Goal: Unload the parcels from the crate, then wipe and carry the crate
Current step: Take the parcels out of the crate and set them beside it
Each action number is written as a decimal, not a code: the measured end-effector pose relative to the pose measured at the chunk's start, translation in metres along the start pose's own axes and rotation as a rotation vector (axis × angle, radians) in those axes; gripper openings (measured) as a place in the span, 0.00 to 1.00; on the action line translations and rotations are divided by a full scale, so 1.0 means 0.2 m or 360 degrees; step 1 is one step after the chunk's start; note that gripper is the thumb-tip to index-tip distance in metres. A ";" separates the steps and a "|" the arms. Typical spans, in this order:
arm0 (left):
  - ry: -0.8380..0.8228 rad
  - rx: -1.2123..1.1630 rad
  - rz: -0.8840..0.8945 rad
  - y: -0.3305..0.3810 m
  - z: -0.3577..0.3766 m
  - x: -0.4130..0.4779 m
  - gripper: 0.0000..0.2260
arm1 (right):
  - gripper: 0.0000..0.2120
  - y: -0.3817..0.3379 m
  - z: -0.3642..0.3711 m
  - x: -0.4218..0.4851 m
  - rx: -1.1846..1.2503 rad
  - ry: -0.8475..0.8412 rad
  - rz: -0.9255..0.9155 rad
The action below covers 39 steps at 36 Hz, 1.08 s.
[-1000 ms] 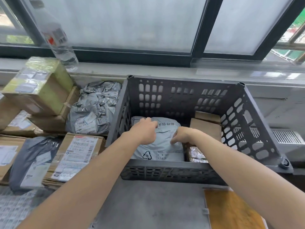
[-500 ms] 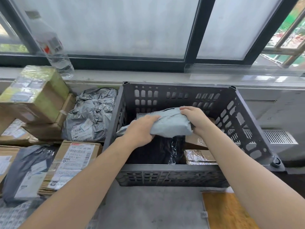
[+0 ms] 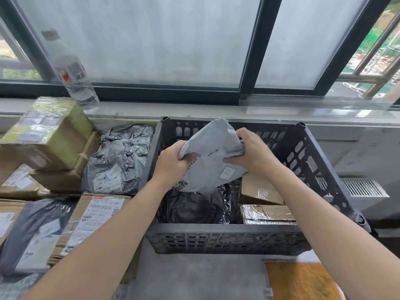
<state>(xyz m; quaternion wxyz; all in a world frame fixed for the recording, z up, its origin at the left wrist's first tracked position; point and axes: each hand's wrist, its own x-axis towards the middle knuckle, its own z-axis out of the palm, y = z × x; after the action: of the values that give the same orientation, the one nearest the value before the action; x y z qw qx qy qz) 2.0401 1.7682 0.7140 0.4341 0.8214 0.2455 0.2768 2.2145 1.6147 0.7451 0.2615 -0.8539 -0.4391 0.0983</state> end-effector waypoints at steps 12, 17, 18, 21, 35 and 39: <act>0.0347 0.0475 -0.0134 0.00 0.02 0.02 0.46 | 0.11 0.08 0.00 -0.01 0.0717 0.0344 0.0368; 0.0139 0.0014 -0.0450 0.01 0.04 0.02 0.52 | 0.11 0.11 0.00 0.00 0.0845 0.0434 0.0455; 0.0083 -0.0104 -0.0543 0.00 0.04 0.02 0.53 | 0.11 0.11 0.00 -0.01 0.0877 0.0440 0.0454; -0.0009 -0.0270 -0.0735 0.01 0.02 0.03 0.46 | 0.11 0.08 0.00 -0.02 0.0935 0.0446 0.0450; 0.0093 -0.0134 -0.0369 0.13 -0.13 0.11 0.09 | 0.38 -0.14 -0.09 -0.03 -0.0220 0.0533 -0.0075; 0.0003 0.0005 -0.0176 0.23 -0.18 0.13 0.12 | 0.52 -0.26 -0.14 0.01 -0.0260 0.0258 -0.0064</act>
<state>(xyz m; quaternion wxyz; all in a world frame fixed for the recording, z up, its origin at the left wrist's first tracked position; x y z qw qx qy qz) 2.0424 1.7836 0.7767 0.4473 0.8069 0.2914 0.2529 2.1905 1.6310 0.7958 0.2276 -0.8686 -0.4400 -0.0124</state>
